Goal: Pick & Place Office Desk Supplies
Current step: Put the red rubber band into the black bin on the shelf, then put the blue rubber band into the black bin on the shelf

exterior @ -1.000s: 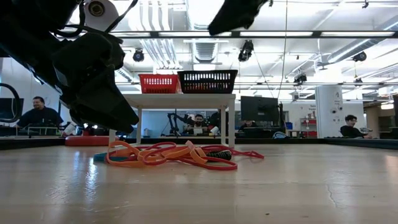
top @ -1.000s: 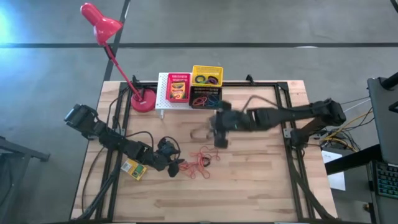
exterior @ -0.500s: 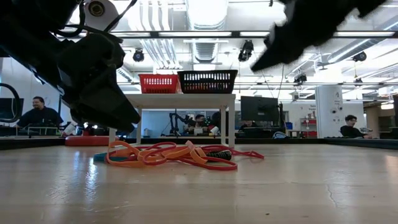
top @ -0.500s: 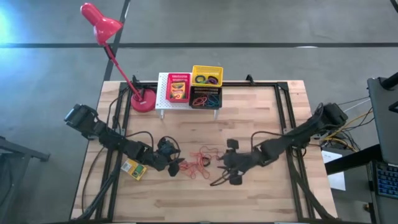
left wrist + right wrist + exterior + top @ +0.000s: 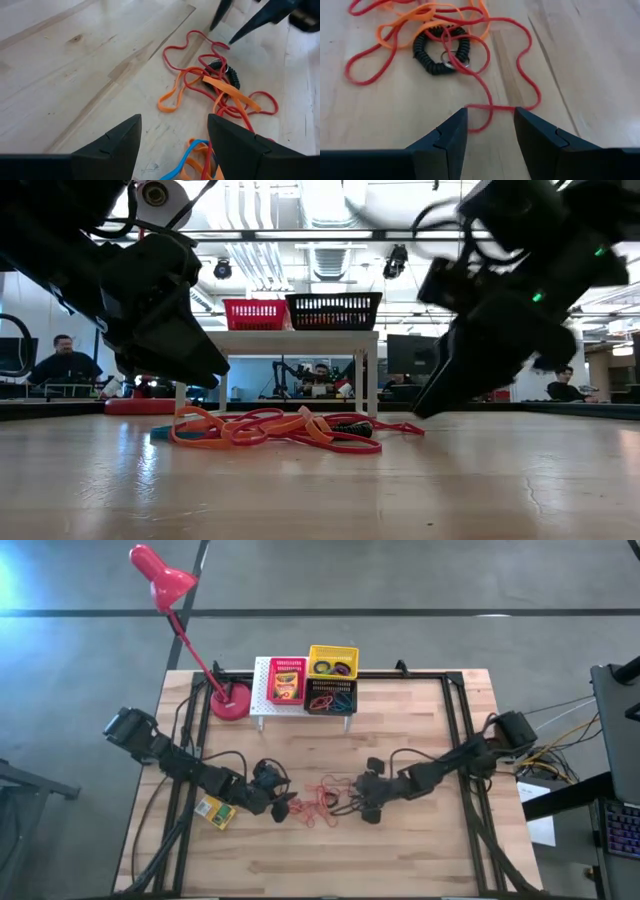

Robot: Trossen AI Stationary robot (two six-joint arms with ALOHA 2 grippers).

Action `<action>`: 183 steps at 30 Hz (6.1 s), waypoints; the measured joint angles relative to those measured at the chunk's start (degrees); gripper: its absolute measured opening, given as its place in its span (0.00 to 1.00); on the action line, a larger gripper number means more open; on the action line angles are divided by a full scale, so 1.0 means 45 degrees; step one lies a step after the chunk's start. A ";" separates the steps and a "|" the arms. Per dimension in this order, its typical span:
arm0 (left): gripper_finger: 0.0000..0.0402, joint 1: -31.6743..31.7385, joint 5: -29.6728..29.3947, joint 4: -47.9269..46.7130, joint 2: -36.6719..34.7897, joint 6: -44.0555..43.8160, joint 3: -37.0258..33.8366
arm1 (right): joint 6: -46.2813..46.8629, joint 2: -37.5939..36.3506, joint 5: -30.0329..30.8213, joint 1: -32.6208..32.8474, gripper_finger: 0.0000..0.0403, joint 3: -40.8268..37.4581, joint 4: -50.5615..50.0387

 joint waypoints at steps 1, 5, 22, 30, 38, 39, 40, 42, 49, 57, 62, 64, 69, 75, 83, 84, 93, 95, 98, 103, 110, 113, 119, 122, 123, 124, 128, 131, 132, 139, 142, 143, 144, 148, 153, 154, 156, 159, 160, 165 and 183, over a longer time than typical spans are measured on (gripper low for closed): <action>0.58 0.0000 0.0000 0.0000 0.0000 0.0000 0.0000 | 0.0005 0.0185 0.0004 -0.0067 0.39 0.0089 0.0074; 0.58 -0.0002 0.0000 -0.0005 0.0000 -0.0003 0.0000 | 0.0003 0.0789 0.0000 -0.0307 0.35 0.0409 0.0130; 0.58 -0.0009 0.0000 -0.0010 0.0000 -0.0049 0.0000 | -0.0058 0.0738 -0.0638 -0.0599 0.02 0.0555 -0.0084; 0.58 -0.0010 0.0000 -0.0010 0.0000 -0.0053 0.0000 | -0.0022 -0.1586 -0.0289 -0.0030 0.02 0.0610 -0.0500; 0.58 -0.0005 -0.0081 0.0013 0.0000 -0.0053 0.0000 | -0.1027 -0.4107 0.0995 0.0325 0.02 0.1439 -0.1281; 0.58 -0.0005 -0.0118 -0.0005 0.0000 -0.0053 0.0000 | -0.1299 -0.4310 0.1212 0.0325 0.02 0.1624 -0.1276; 0.58 -0.0005 -0.0146 0.0000 0.0000 -0.0053 0.0000 | -0.1562 -0.4473 0.1551 0.0280 0.02 0.1827 -0.1271; 0.58 -0.0005 -0.0155 -0.0003 0.0000 -0.0053 0.0000 | -0.2173 -0.4704 0.2312 0.0158 0.02 0.2320 -0.1497; 0.58 -0.0005 -0.0189 0.0000 0.0000 -0.0053 0.0000 | -0.4840 -0.4794 0.3450 -0.1422 0.02 0.5247 -0.3619; 0.58 -0.0010 -0.0189 -0.0013 0.0000 -0.0053 0.0000 | -0.7038 -0.3324 0.3311 -0.4803 0.02 0.9053 -0.6434; 0.58 -0.0010 -0.0189 -0.0005 0.0000 -0.0053 0.0000 | -0.7938 -0.2057 0.2819 -0.6808 0.02 1.0698 -0.7685; 0.58 -0.0010 -0.0189 -0.0014 0.0000 -0.0053 0.0000 | -0.7968 -0.1658 0.2220 -0.7400 0.02 1.1161 -0.8120; 0.58 -0.0010 -0.0190 -0.0009 0.0000 -0.0054 0.0000 | -0.7968 -0.1046 0.1337 -0.7923 0.02 1.1588 -0.8516; 0.58 -0.0010 -0.0189 -0.0009 0.0000 -0.0058 0.0000 | -0.7870 -0.0964 0.1240 -0.7602 0.02 1.1530 -0.8991; 0.58 -0.0005 -0.0283 -0.0010 0.0000 -0.0058 0.0000 | -0.6773 -0.1084 0.1145 -0.7336 0.02 1.1386 -1.0156; 0.58 -0.0005 -0.0286 -0.0010 0.0000 -0.0058 0.0000 | -0.6709 -0.1012 0.0947 -0.7389 0.02 1.1348 -1.0291; 0.58 -0.0005 -0.0287 -0.0011 0.0000 -0.0051 0.0000 | -0.5955 -0.0697 -0.1406 -0.7866 0.13 1.1183 -1.0952; 0.58 -0.0005 -0.0287 -0.0010 0.0000 -0.0053 0.0000 | -0.5932 -0.0796 -0.1381 -0.7890 0.19 1.1179 -1.1023; 0.58 -0.0005 -0.0287 0.0000 0.0000 -0.0058 0.0000 | -0.5868 -0.1130 -0.1381 -0.7798 0.28 1.1188 -1.1068; 0.58 -0.0005 -0.0283 0.0096 0.0000 -0.0203 0.0000 | -0.5454 -0.2007 -0.1325 -0.6565 0.34 1.0682 -1.1107; 0.58 -0.0010 -0.0282 0.0497 0.0000 -0.0613 0.0000 | -0.4690 -0.3397 0.0058 -0.3201 0.29 0.8080 -1.0025; 0.58 -0.0010 -0.0185 0.1066 0.0000 -0.0137 0.0009 | -0.3793 -0.3815 0.1392 -0.1686 0.27 0.6313 -0.8728; 0.58 -0.0040 0.0536 0.1563 0.0000 0.1563 0.0375 | -0.1998 -0.3864 0.2112 0.0422 0.23 0.2565 -0.4261; 0.58 -0.0179 0.1300 0.1113 0.0000 0.2564 0.0709 | -0.1793 -0.3341 0.2107 0.1061 0.21 0.0982 -0.1302; 0.58 -0.0269 0.1514 0.0643 0.0000 0.2772 0.0830 | -0.1773 -0.3090 0.2106 0.1168 0.21 0.0570 -0.0189; 0.58 -0.0370 0.1577 -0.0019 0.0000 0.2911 0.0960 | -0.1768 -0.2828 0.2085 0.1279 0.20 0.0179 0.0872; 0.56 -0.0678 0.1719 -0.2344 0.0000 0.2879 0.1325 | -0.1878 -0.1650 0.2087 0.1315 0.19 -0.0764 0.4320; 0.53 -0.0832 0.1943 -0.2679 0.0005 0.2675 0.1252 | -0.2171 -0.0818 0.2111 0.1125 0.18 -0.0888 0.5834; 0.52 -0.0871 0.1952 -0.2635 0.0005 0.2626 0.1236 | -0.2230 -0.0619 0.2112 0.1071 0.17 -0.0906 0.6090; 0.36 -0.0894 0.1691 -0.2764 0.0068 0.2337 0.0726 | -0.2311 0.0406 0.2105 0.0740 0.17 -0.0205 0.6537; 0.30 -0.0864 0.1069 -0.2793 0.0068 0.1632 0.0416 | -0.2597 0.0685 0.2100 0.0707 0.18 0.0149 0.6466; 0.30 -0.0835 0.0941 -0.2787 0.0068 0.1278 0.0324 | -0.2783 0.0755 0.2092 0.0703 0.18 0.0251 0.6464; 0.29 -0.0831 0.0894 -0.2729 0.0068 0.1026 0.0210 | -0.2971 0.0806 0.2092 0.0703 0.18 0.0336 0.6447; 0.29 -0.0831 0.0965 -0.2017 0.0089 0.0714 -0.0273 | -0.3360 0.1001 0.2077 0.0699 0.18 0.0658 0.6442; 0.29 -0.0831 0.1009 -0.0723 0.0111 0.0724 -0.0784 | -0.3412 0.0998 0.2073 0.0699 0.17 0.0741 0.6449; 0.29 -0.0831 0.1010 -0.0509 0.0107 0.0724 -0.0865 | -0.3435 0.0991 0.2073 0.0699 0.17 0.0741 0.6447; 0.29 -0.0828 0.1015 -0.0406 0.0130 0.0753 -0.0985 | -0.3522 0.0969 0.2073 0.0699 0.16 0.0741 0.6456; 0.29 -0.0831 0.0952 -0.0377 0.0507 0.0759 -0.1025 | -0.3531 0.0969 0.2073 0.0699 0.17 0.0741 0.6443; 0.29 -0.0831 0.0834 -0.0319 0.0713 0.0762 -0.0972 | -0.3531 0.0961 0.2073 0.0699 0.17 0.0741 0.6448; 0.28 -0.0821 0.0271 0.0146 0.1879 0.0918 -0.0521 | -0.3526 0.0949 0.2078 0.0699 0.18 0.0741 0.6451; 0.01 -0.0811 -0.2859 -0.1900 -0.0634 0.3028 0.0482 | -0.3506 -0.0264 0.2095 0.0703 0.16 0.0741 0.5546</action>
